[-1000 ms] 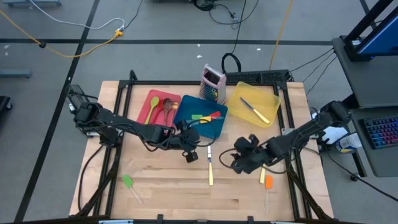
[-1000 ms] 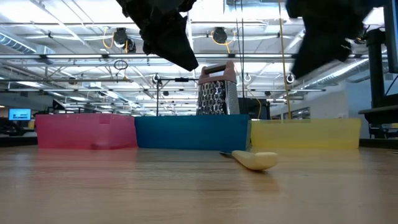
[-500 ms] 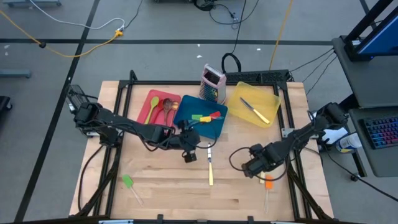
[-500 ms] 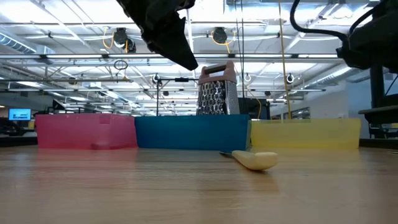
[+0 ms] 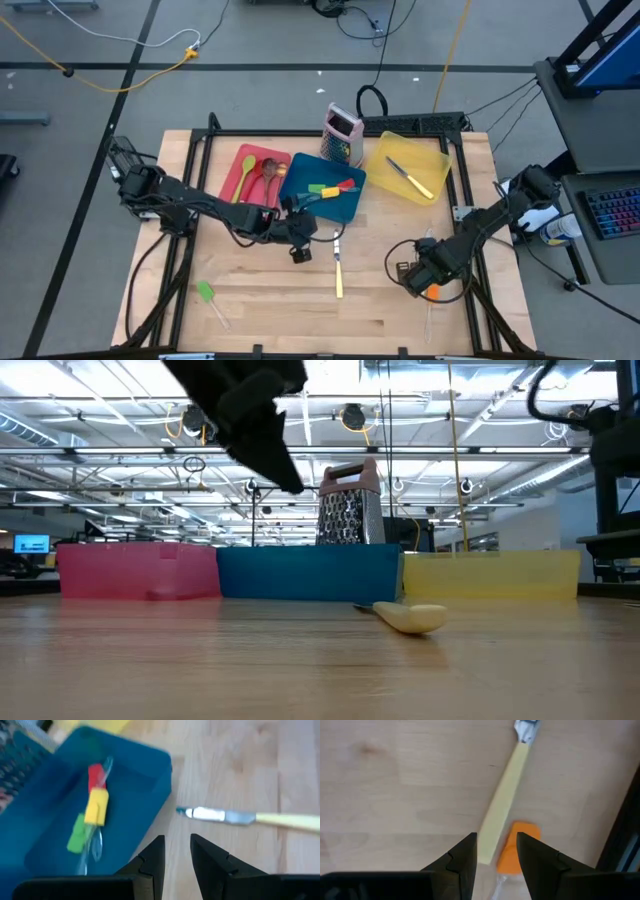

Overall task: Pick & Place Kitchen Items
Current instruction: Put the right yellow knife into the yellow bin

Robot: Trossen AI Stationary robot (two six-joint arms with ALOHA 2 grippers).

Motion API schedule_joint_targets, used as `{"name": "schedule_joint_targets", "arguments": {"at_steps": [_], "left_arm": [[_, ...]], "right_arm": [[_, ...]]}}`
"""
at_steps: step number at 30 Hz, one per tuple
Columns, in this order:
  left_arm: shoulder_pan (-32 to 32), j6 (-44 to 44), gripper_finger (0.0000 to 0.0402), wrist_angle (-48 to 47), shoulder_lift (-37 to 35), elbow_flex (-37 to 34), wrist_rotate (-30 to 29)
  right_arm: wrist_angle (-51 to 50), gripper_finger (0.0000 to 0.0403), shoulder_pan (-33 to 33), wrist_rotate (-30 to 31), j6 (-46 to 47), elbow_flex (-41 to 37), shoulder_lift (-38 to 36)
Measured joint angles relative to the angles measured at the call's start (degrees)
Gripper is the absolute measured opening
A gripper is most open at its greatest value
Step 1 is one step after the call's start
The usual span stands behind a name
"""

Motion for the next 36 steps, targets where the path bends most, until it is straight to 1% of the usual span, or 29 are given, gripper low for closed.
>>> {"name": "schedule_joint_targets", "arguments": {"at_steps": [4, 8, 11, 13, 18, 21, 26, 31, 36], "left_arm": [[-0.58, -2.07, 0.0095, 1.08, 0.0, -4.31, 0.04], [-0.82, -4.5, 0.0095, 4.17, 0.0, -7.91, 0.09], [-0.82, -5.98, 0.0095, 5.48, 0.04, -9.77, 0.17], [-0.82, -6.68, 0.0095, 5.64, 0.04, -10.23, 0.17], [-1.16, -8.1, 0.0095, 5.77, 0.02, -10.38, 0.18], [-1.77, -8.3, 0.0095, 5.75, 0.02, -10.38, 0.2], [-2.73, -10.05, 0.0095, 5.74, 0.02, -10.38, 0.2], [-3.28, -10.51, 0.0095, 5.72, 0.02, -10.38, 0.2], [-3.31, -10.6, 0.0095, 5.71, 0.02, -10.38, 0.2]], "right_arm": [[6.13, 0.013, 0.72, 0.03, 1.71, -4.2, 0.0], [13.28, 0.013, 0.62, -0.03, 1.85, -9.53, -0.02], [18.82, 0.013, 0.09, -0.36, 1.47, -12.98, -0.35], [20.52, 0.013, -0.24, -0.64, 1.2, -14.62, -0.43], [20.1, 0.0124, -0.58, -1.63, -0.27, -15.77, -0.3], [19.38, 0.0103, -0.62, -2.52, -0.89, -15.77, -0.17], [19.13, 0.0063, -0.69, -2.59, -5.11, -15.81, -0.15], [19.0, 0.0063, -0.69, -2.37, -10.86, -15.88, -0.13], [17.59, 0.0067, -0.93, 0.54, -20.05, -15.88, -1.4]]}}
